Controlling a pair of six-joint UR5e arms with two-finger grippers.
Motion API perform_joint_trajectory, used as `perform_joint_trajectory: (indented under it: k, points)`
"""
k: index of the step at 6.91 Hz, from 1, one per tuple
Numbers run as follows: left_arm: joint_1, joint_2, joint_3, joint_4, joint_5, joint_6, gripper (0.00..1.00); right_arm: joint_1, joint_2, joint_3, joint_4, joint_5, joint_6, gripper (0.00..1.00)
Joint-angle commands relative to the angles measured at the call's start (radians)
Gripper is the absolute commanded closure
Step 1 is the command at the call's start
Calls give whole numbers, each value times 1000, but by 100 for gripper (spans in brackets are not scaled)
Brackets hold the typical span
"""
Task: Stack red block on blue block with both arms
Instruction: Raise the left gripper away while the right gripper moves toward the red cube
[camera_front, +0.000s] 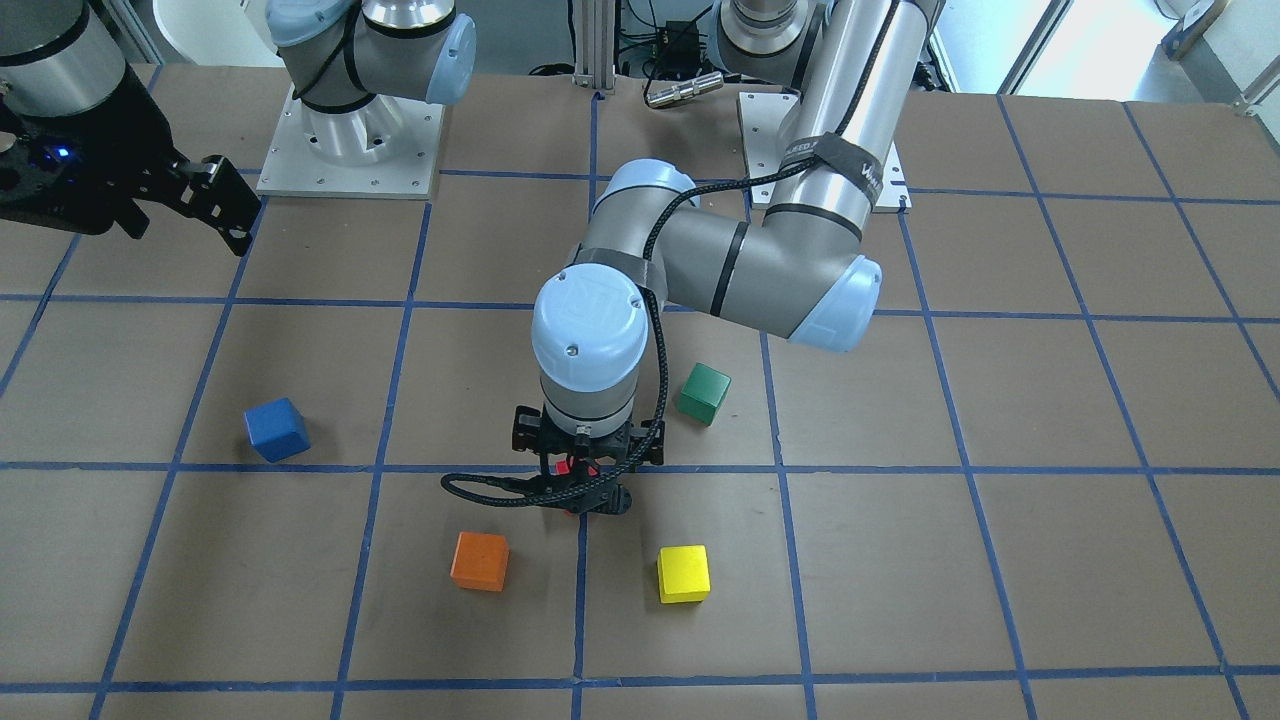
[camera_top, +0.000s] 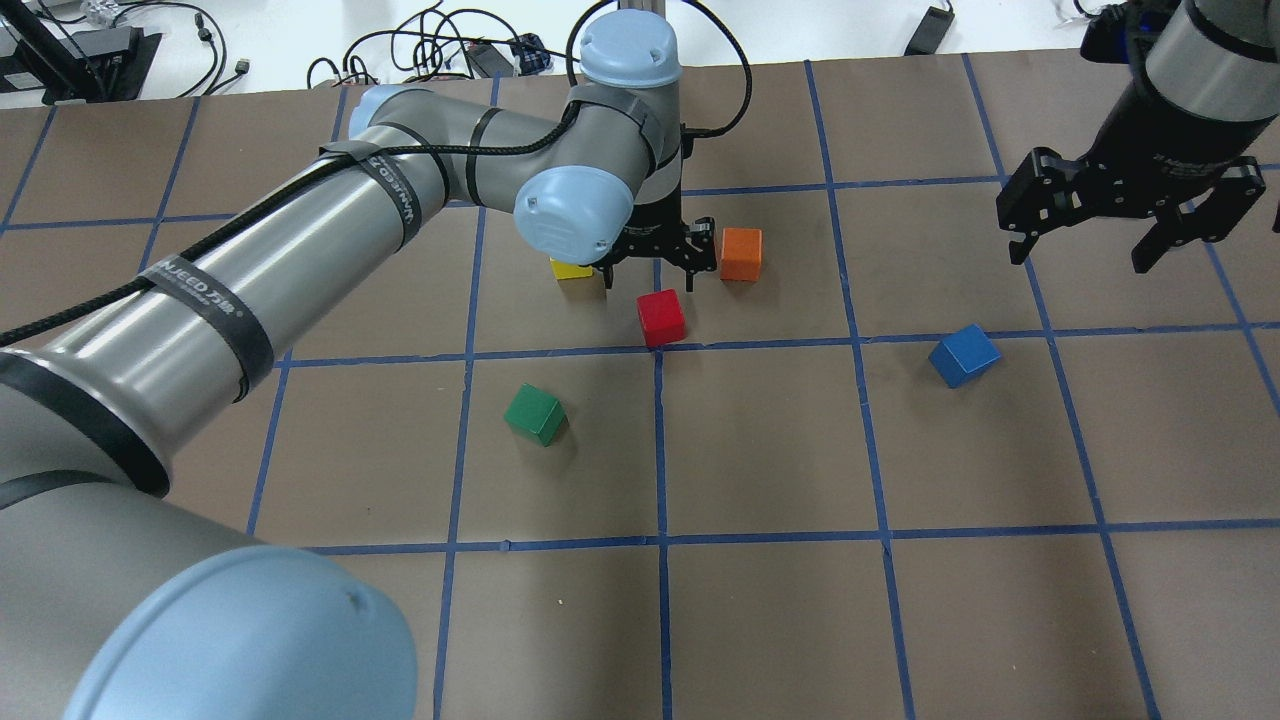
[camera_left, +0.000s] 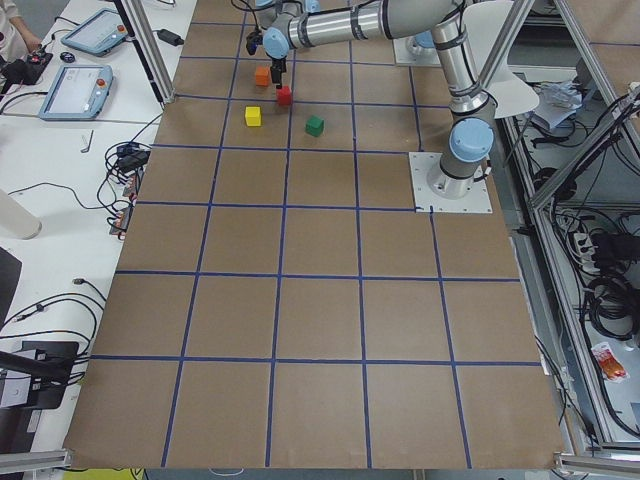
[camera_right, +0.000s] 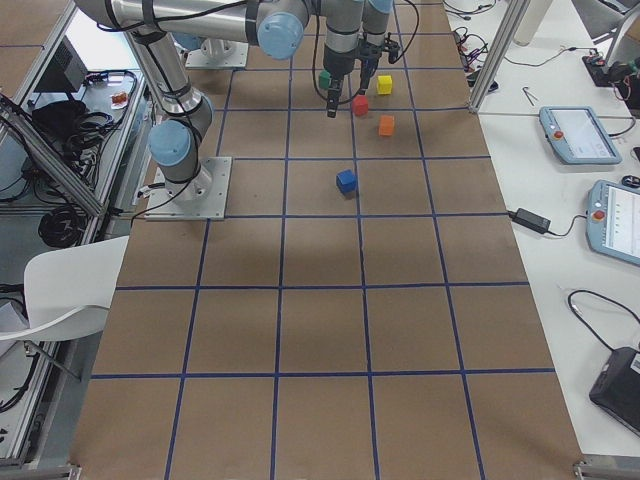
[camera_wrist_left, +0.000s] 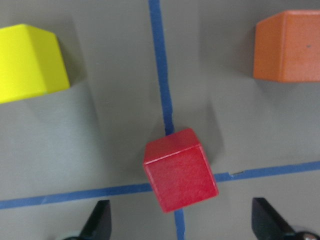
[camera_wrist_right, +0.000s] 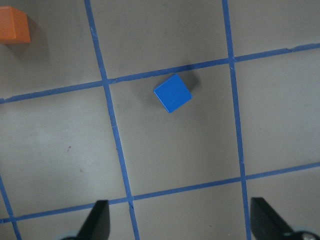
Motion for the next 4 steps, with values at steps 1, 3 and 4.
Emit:
perform_joint_trajectory:
  k: [1, 3, 4]
  points:
    - [117, 104, 20, -128, -2, 70, 0, 9, 55, -4, -94, 3, 1, 0]
    - [195, 194, -34, -278, 4, 231, 0, 100, 126, -12, -222, 0, 3, 0]
    - [230, 254, -99, -277, 2, 238, 0, 146, 184, -42, -246, 0, 3, 0]
